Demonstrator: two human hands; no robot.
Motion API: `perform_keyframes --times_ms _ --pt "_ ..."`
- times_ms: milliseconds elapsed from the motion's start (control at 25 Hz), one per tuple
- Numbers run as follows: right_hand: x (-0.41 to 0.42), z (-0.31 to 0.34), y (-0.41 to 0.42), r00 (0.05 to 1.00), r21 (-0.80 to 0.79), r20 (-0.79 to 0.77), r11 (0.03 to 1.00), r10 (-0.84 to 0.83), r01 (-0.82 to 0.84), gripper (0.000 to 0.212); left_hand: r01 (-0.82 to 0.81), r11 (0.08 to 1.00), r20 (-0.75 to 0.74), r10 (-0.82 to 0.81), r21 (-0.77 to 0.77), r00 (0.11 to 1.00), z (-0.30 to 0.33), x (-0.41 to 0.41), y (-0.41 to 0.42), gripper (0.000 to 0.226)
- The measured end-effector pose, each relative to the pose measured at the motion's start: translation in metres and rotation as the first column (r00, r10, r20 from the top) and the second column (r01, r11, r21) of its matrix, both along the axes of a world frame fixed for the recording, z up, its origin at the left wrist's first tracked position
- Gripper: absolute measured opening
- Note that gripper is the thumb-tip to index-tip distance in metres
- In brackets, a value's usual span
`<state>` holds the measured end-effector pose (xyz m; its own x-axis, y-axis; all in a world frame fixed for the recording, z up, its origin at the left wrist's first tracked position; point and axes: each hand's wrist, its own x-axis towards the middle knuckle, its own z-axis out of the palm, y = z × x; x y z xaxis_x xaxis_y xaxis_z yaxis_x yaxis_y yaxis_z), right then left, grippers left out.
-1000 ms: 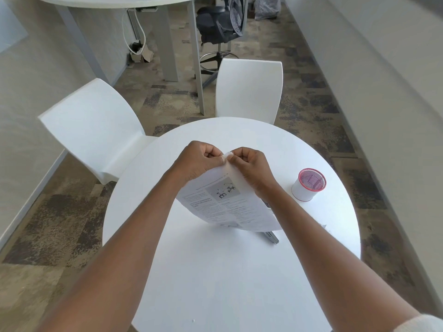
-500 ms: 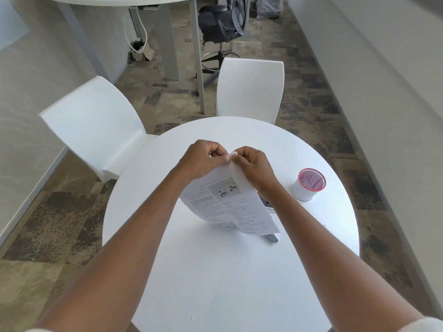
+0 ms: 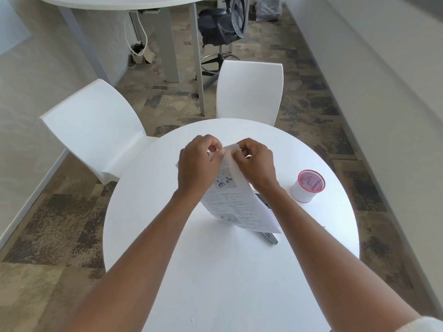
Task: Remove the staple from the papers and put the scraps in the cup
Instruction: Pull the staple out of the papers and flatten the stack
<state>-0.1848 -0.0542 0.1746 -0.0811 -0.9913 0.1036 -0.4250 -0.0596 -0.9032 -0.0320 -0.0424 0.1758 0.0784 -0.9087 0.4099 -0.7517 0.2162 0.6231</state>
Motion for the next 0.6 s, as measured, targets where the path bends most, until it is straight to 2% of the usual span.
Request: perform_keyframes --times_ms 80,200,320,520,600 --pt "0.003 0.002 -0.001 0.999 0.001 0.007 0.999 -0.033 0.033 0.006 0.028 1.0 -0.02 -0.028 0.005 0.999 -0.008 -0.009 0.014 0.009" --pt "0.006 0.005 -0.003 0.997 0.033 0.07 0.999 -0.042 0.04 0.004 0.078 0.997 -0.063 -0.077 0.018 0.995 -0.017 -0.015 0.026 0.027" --pt "0.011 0.007 -0.001 0.99 0.036 0.14 0.999 0.013 -0.019 0.014 0.06 0.998 -0.125 -0.06 -0.003 0.99 -0.018 -0.016 0.023 0.038" --pt "0.02 0.008 0.001 0.948 0.062 0.299 0.989 0.109 -0.133 0.021 -0.154 0.988 -0.143 0.149 -0.02 0.978 -0.012 -0.011 0.019 0.016" --pt "0.019 0.005 0.0 0.955 0.067 0.28 0.99 0.101 -0.125 0.019 -0.229 0.973 -0.158 0.228 0.012 0.961 -0.009 -0.005 0.016 0.013"
